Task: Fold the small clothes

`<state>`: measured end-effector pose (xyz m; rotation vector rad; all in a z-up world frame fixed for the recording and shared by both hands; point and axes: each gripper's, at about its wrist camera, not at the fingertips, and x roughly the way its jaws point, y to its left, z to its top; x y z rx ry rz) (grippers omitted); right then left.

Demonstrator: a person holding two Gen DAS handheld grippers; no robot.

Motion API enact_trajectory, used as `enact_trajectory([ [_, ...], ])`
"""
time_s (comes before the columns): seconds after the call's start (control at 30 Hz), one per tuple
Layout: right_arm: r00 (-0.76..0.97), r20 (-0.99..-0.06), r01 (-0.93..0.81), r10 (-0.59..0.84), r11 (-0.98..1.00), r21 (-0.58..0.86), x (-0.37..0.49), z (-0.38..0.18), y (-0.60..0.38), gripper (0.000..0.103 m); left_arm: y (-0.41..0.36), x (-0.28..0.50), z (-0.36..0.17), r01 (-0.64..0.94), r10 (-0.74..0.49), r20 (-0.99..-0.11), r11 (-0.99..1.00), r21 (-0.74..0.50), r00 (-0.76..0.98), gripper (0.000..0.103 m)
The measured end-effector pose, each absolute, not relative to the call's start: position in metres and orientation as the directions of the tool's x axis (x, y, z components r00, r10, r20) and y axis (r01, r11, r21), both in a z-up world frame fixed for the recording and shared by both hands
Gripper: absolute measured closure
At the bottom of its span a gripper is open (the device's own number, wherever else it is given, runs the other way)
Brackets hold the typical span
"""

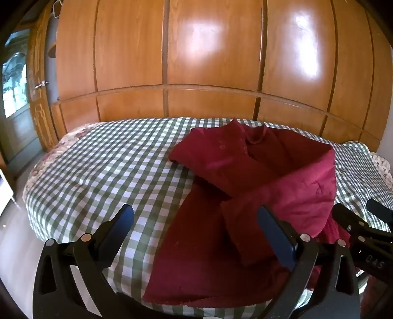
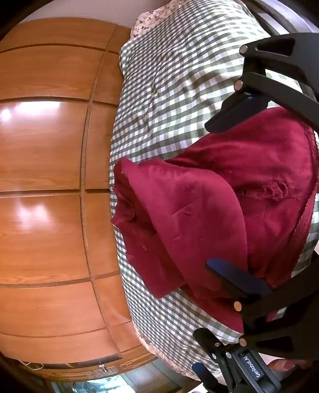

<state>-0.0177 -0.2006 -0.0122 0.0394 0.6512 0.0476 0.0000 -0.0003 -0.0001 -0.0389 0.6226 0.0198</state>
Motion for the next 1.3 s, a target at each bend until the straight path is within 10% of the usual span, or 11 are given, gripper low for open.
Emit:
enact_trajectory([
  [1.3,0.776,-0.626,-0.043,0.071,0.997,0.060,-0.015,-0.022,-0.200,0.002,-0.002,-0.001,-0.009,-0.030,-0.003,-0.598,0.999,-0.045,0.801,0.004],
])
